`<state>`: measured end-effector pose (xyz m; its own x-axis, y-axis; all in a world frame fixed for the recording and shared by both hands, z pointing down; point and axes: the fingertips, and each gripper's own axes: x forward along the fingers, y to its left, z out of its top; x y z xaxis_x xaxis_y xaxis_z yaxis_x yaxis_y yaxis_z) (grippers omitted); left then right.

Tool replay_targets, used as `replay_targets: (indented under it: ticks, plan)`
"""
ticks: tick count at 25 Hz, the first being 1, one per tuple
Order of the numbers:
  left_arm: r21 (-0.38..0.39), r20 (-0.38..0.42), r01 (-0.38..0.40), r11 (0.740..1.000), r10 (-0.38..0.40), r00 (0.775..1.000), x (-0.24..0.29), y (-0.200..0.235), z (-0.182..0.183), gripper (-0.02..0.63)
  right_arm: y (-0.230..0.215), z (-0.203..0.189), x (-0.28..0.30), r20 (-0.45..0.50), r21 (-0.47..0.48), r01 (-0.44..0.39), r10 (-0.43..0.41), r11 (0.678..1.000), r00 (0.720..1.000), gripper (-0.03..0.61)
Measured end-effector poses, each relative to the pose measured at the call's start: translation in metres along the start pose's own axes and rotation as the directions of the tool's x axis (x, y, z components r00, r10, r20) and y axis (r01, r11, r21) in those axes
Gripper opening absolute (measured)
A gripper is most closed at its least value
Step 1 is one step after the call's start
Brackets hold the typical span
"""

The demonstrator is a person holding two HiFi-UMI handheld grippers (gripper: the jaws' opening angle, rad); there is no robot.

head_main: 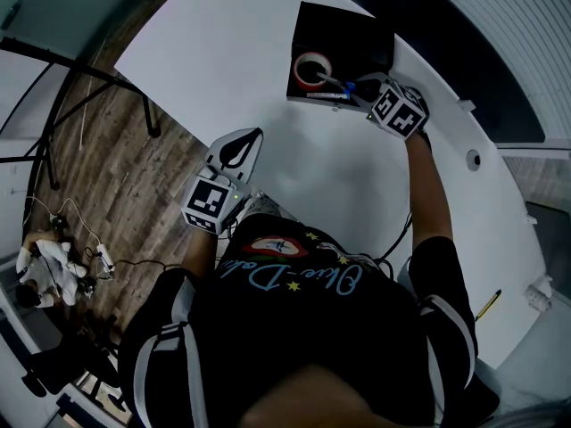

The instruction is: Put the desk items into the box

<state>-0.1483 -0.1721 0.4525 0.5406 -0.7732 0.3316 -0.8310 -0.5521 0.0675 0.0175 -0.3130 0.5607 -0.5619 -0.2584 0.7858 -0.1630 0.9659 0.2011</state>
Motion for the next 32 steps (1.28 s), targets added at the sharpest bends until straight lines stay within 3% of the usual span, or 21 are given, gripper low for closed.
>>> replay_targets:
  ticks: [10,13,21,26,32]
  plan:
    - [0.005,0.003,0.010,1.000,-0.010,1.000,0.002,0.000,0.000,-0.003,-0.001,0.005,-0.006,0.056,0.029,0.048,-0.050,0.998,0.997,0.083]
    - [0.004,0.005,0.014,1.000,-0.014,1.000,0.003,-0.001,0.000,-0.003,-0.003,0.012,-0.012,0.112,0.070,0.075,-0.082,0.995,0.990,0.017]
    - [0.015,0.014,0.040,0.999,-0.040,0.999,0.007,-0.005,0.004,-0.003,-0.002,0.020,-0.030,0.191,0.179,0.126,-0.160,0.976,0.968,0.015]
    - [0.027,0.021,0.070,0.997,-0.070,0.997,0.012,-0.010,0.009,-0.003,0.000,0.022,-0.049,0.270,0.293,0.150,-0.232,0.944,0.934,0.015]
    - [0.050,0.025,0.115,0.992,-0.116,0.993,0.023,-0.015,0.015,-0.003,0.006,0.030,-0.089,0.372,0.454,0.168,-0.358,0.875,0.856,0.015]
